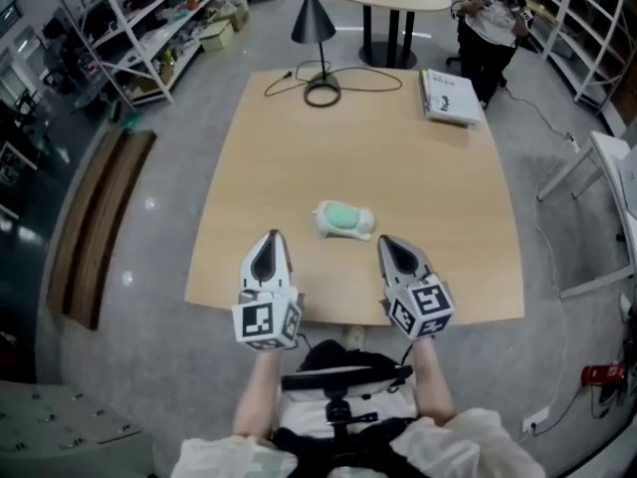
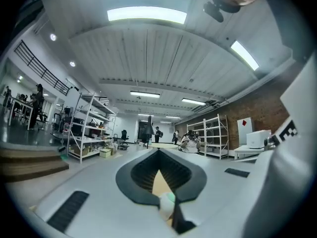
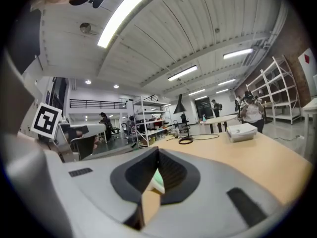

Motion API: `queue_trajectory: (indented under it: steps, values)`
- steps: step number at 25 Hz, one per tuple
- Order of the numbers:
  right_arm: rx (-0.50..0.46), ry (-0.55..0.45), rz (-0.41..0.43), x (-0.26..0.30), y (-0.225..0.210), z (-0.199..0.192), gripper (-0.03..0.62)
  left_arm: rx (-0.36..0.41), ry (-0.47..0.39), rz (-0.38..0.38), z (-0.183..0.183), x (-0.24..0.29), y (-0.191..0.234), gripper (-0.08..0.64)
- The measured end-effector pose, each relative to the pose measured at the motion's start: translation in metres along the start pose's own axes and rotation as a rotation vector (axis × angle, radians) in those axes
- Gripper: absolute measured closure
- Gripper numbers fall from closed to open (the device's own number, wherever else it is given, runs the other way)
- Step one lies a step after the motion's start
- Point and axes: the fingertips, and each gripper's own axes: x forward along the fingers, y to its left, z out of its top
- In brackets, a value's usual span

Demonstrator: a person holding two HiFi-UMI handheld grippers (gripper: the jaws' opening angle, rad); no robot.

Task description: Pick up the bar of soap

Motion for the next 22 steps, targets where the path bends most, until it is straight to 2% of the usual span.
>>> queue_trajectory:
  steps: [5,9,11,13,15,19,22]
  values:
    - [-0.024,0.044,0.038,0.058,-0.026,0.007,0.586,0.007,0.047,-0.060,-0.016,0.064,-0.001,0.560]
    - [-0.098,0.131,0.138,0.091,-0.028,-0.001,0.586,-0.006,0.072,-0.077,-0.024,0.101,0.004,0.560]
    - [-0.148,0.198,0.222,0.107,-0.026,-0.013,0.586,-0.012,0.088,-0.082,-0.033,0.115,0.008,0.560]
    - [-0.216,0.278,0.339,0.124,-0.019,-0.030,0.462,-0.023,0.109,-0.080,-0.044,0.126,0.016,0.560]
    - [-0.292,0.368,0.453,0.137,-0.011,-0.050,0.382,-0.034,0.141,-0.073,-0.057,0.133,0.023,0.560]
    - [-0.390,0.546,0.621,0.158,-0.007,-0.092,0.352,-0.039,0.192,-0.057,-0.077,0.143,0.037,0.560]
    - [-0.459,0.667,0.713,0.164,-0.007,-0.117,0.337,-0.048,0.221,-0.041,-0.090,0.148,0.046,0.560]
